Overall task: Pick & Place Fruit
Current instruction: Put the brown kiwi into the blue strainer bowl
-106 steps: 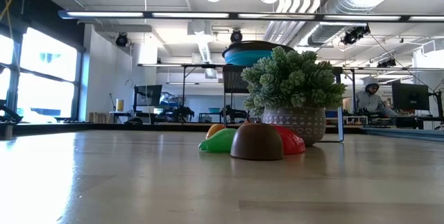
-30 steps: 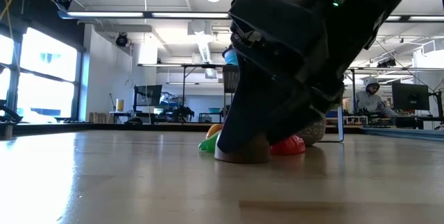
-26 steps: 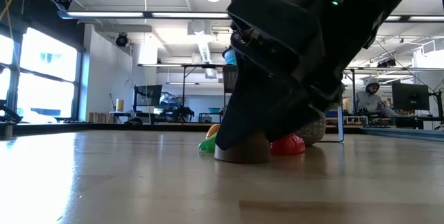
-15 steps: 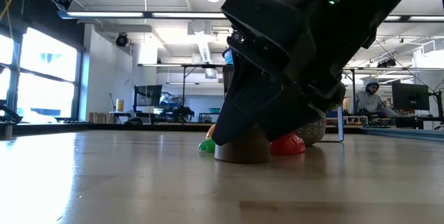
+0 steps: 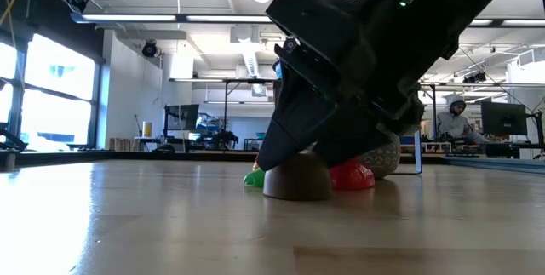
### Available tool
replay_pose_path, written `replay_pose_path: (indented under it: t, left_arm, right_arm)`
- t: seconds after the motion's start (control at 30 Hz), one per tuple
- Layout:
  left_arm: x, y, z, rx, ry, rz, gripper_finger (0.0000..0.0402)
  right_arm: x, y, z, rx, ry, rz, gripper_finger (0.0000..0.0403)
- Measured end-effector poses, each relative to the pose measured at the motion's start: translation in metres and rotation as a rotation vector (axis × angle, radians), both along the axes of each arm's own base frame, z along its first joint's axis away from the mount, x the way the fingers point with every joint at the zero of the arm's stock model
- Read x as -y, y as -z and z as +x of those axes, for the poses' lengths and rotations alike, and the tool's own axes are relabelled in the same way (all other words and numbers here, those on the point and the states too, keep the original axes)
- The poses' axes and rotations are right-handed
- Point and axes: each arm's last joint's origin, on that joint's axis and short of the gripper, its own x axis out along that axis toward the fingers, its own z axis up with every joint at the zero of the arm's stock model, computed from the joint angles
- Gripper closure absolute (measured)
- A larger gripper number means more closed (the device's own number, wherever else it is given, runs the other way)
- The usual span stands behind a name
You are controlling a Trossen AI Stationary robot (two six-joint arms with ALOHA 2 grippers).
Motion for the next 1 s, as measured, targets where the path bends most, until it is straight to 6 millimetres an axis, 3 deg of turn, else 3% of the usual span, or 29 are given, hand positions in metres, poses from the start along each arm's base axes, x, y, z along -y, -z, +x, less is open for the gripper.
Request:
replay_pose_path:
  t: [0.7,1.0]
  left_arm:
    - [0.0000,0.0000,0.0000,0.000,0.001,-0.001,0.0358]
    - [0.0000,0.0000,0.0000,0.001,0.000,-0.003,0.0358]
  right_arm:
    - [-0.0012,0.0013,0.0001,-0.040,-0.039,0.089,0.0091]
    - [0.0003,0.0015,0.0009,-0.046,-0.038,0.103,0.0133]
